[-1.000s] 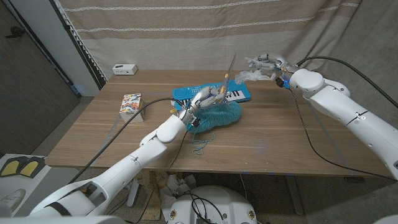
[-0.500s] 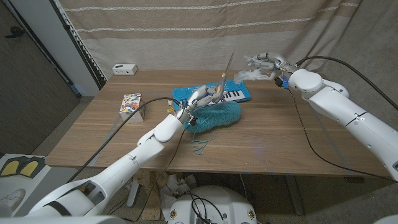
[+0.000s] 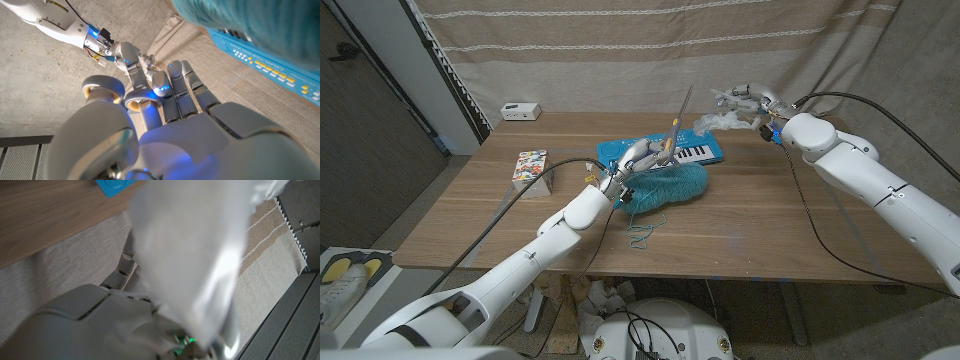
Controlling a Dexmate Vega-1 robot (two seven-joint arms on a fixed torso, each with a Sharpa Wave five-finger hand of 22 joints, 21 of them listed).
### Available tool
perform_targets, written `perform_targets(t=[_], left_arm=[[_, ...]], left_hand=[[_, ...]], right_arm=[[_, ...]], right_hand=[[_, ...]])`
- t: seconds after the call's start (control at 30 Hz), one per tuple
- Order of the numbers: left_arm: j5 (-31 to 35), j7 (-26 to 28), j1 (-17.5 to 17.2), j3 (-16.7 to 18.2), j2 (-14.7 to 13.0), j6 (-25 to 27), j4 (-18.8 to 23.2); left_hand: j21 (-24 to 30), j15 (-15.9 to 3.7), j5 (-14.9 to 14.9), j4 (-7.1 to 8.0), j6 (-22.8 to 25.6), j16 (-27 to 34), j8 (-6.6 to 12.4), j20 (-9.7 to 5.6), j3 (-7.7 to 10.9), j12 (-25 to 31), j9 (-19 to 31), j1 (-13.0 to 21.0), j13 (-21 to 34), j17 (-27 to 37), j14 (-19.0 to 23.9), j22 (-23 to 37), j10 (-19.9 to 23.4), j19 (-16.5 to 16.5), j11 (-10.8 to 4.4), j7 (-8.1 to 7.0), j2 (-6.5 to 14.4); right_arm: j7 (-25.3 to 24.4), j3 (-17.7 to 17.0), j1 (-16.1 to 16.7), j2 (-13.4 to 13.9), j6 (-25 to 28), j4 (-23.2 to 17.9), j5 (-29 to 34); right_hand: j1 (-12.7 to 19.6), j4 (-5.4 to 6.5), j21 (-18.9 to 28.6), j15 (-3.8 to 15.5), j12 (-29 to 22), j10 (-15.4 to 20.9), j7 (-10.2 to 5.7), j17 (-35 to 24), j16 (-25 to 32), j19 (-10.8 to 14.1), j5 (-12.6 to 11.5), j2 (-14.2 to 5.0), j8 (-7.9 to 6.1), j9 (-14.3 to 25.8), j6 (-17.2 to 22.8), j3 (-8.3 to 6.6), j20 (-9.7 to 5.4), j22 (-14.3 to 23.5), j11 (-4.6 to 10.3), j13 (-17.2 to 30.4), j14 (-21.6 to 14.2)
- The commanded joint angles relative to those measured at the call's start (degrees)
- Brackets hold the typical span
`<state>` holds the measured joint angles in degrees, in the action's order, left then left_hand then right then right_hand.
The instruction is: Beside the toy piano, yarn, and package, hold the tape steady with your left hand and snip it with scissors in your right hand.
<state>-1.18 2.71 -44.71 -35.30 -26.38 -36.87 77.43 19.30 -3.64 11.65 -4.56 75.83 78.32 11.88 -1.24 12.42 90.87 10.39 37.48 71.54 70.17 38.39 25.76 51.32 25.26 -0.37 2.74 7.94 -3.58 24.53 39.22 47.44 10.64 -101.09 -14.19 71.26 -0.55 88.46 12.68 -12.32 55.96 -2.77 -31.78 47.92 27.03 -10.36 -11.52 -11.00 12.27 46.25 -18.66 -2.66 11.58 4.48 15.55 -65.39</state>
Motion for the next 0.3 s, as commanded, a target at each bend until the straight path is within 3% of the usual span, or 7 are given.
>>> perform_targets(t=[0.03, 0.3], left_arm=[[0.3, 0.4, 0.1, -0.1, 0.8, -0.1, -0.2], [0.3, 0.6, 0.3, -0.8, 2.0, -0.3, -1.3]], left_hand=[[0.4, -8.05, -0.1, 4.47, 0.7, 0.5, 0.35, -0.39, 5.28, 0.0, 0.2, -0.6, 0.0, 0.3, 0.3, 0.1, 9.3, 0.1, -9.03, -0.16, 0.9], [0.5, -8.04, -0.1, 4.38, 0.7, 0.6, 0.35, -0.4, 5.57, 0.0, 0.2, -0.7, 0.0, 0.3, 0.2, 0.0, 9.4, 0.2, -9.09, -0.1, 0.8]], right_arm=[[-0.2, -0.9, 0.9, 0.5, -0.3, -0.3, -0.5], [0.6, -1.2, 0.8, 1.0, -1.4, 0.6, -0.6]], right_hand=[[0.0, -0.02, 0.1, 0.55, -0.2, 0.4, 0.07, 0.0, 0.2, 0.7, 0.1, 0.21, 0.07, 0.0, 0.1, 0.0, -8.89, 0.2, 0.16, 0.3, -0.3], [0.0, 0.03, 0.1, 0.55, -0.2, 0.5, 0.08, 0.1, 0.3, 0.7, 0.1, 0.19, 0.08, 0.0, 0.1, 0.0, -8.88, 0.2, 0.03, 0.3, -0.3]])
